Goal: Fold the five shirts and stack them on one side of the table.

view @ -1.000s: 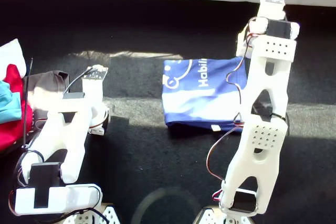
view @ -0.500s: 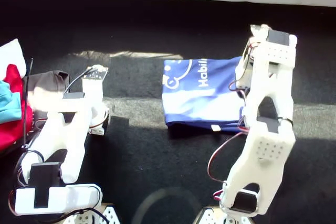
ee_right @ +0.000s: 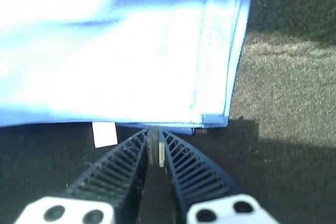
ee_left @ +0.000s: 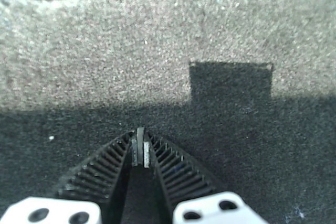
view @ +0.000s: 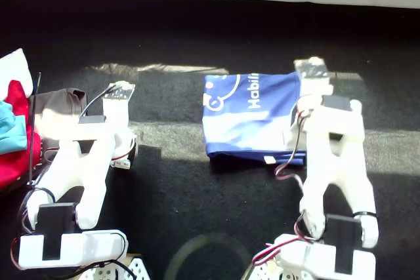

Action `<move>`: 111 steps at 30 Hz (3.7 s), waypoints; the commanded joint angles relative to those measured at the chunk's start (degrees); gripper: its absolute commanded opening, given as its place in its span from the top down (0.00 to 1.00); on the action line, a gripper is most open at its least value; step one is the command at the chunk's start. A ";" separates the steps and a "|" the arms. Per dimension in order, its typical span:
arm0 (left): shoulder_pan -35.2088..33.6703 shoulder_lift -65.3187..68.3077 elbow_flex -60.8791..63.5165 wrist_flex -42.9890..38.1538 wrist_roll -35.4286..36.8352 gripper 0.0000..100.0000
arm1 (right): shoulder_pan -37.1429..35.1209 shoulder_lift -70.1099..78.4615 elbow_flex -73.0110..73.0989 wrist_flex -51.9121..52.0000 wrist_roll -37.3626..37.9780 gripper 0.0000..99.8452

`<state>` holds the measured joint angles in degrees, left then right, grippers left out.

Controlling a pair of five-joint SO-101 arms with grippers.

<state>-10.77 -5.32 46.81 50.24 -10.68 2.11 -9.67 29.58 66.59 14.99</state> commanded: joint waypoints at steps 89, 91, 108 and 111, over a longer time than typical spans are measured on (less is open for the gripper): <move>-0.57 -0.04 0.13 -1.23 -0.35 0.99 | 17.36 52.97 -73.80 12.79 6.77 0.99; -0.57 -0.04 0.13 -1.23 -0.35 0.99 | 19.38 53.67 -76.00 11.65 10.02 0.99; -0.57 -0.04 0.13 -1.23 -0.35 0.99 | 31.43 71.16 -97.27 -10.86 17.41 0.99; -0.57 -0.04 0.13 -1.23 -0.35 0.99 | 31.69 73.71 -99.82 -11.03 20.57 0.99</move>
<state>-10.77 -5.32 46.81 50.24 -10.68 33.23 63.82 -65.71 56.84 33.01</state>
